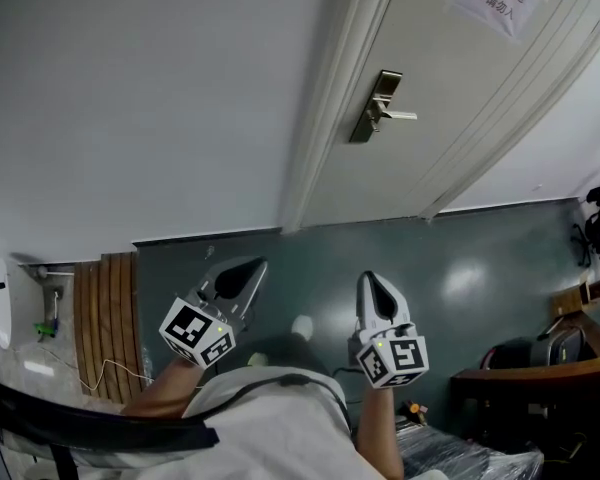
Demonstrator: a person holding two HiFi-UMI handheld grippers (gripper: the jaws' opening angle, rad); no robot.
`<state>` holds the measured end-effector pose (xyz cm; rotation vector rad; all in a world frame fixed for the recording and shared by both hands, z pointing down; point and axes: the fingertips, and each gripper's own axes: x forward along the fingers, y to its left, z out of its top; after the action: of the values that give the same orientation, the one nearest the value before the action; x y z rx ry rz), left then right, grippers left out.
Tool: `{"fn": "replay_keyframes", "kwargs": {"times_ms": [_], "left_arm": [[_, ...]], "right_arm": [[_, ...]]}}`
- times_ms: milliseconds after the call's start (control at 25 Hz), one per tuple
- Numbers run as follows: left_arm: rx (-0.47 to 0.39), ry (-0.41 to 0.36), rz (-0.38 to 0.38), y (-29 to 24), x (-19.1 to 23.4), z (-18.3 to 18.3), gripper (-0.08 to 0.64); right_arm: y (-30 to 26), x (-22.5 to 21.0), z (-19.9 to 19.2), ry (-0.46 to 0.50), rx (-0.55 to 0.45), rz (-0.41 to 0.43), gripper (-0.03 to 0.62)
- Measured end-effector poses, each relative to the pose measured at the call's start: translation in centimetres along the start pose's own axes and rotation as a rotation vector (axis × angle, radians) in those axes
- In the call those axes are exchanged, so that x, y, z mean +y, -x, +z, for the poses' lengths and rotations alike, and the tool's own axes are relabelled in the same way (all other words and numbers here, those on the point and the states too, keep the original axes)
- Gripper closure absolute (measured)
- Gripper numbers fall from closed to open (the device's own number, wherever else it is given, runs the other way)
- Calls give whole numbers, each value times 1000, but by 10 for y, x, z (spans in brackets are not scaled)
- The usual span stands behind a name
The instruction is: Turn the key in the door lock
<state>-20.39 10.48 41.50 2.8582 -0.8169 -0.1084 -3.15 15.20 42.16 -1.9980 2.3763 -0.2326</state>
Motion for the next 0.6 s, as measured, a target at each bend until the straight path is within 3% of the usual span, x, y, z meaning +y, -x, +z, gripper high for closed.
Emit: {"fn": "replay_keyframes", "kwargs": {"times_ms": [320, 600], "left_arm": [[1, -4, 36, -29, 18, -7, 554], [3, -11, 57, -103, 39, 2, 555]], "right_arm": [[-36, -23, -1, -2, -11, 33, 584], [-93, -80, 12, -7, -13, 63, 584]]}}
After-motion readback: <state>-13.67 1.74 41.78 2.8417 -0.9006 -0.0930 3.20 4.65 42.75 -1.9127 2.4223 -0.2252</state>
